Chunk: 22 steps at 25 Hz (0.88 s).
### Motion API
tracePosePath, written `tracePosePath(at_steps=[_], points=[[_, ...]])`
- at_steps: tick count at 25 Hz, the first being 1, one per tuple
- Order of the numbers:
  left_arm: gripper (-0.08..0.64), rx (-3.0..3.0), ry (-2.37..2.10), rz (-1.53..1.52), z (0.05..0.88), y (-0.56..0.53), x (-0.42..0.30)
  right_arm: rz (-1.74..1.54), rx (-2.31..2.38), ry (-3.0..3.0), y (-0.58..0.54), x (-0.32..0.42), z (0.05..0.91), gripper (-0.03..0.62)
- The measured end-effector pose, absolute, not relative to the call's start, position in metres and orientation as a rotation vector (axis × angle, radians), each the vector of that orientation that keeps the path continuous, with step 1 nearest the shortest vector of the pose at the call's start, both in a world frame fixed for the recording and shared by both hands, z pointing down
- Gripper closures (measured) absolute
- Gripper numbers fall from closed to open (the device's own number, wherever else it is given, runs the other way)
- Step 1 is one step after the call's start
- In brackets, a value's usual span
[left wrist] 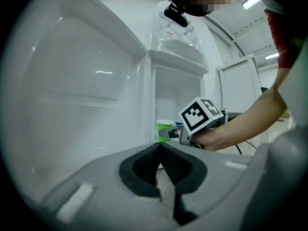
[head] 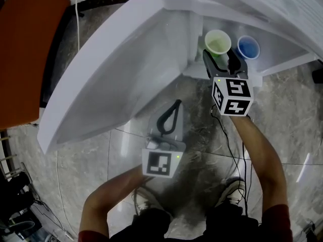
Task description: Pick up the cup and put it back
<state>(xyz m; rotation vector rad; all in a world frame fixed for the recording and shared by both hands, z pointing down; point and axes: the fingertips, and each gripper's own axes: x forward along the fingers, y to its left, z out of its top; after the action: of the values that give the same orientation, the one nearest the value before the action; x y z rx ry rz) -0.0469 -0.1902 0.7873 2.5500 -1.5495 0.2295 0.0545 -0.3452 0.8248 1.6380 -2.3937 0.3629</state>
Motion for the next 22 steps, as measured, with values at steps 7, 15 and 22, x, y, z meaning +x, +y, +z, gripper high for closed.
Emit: tracePosePath(at_steps=[7, 15, 22], points=[[0.558, 2.548, -1.532, 0.235, 0.792, -0.181, -0.043, 0.374, 1.651, -2.397, -0.353, 0.052, 0.821, 0.311], [0.558, 2.502, -1.524, 0.254, 0.797, -0.169, -0.047, 0.378, 1.650, -2.400, -0.348, 0.056, 0.819, 0.322], [0.558, 2.529, -1.543, 0.250, 0.786, -0.165, -0.050, 0.357, 1.637, -2.420, -0.332, 0.057, 0.809, 0.325]])
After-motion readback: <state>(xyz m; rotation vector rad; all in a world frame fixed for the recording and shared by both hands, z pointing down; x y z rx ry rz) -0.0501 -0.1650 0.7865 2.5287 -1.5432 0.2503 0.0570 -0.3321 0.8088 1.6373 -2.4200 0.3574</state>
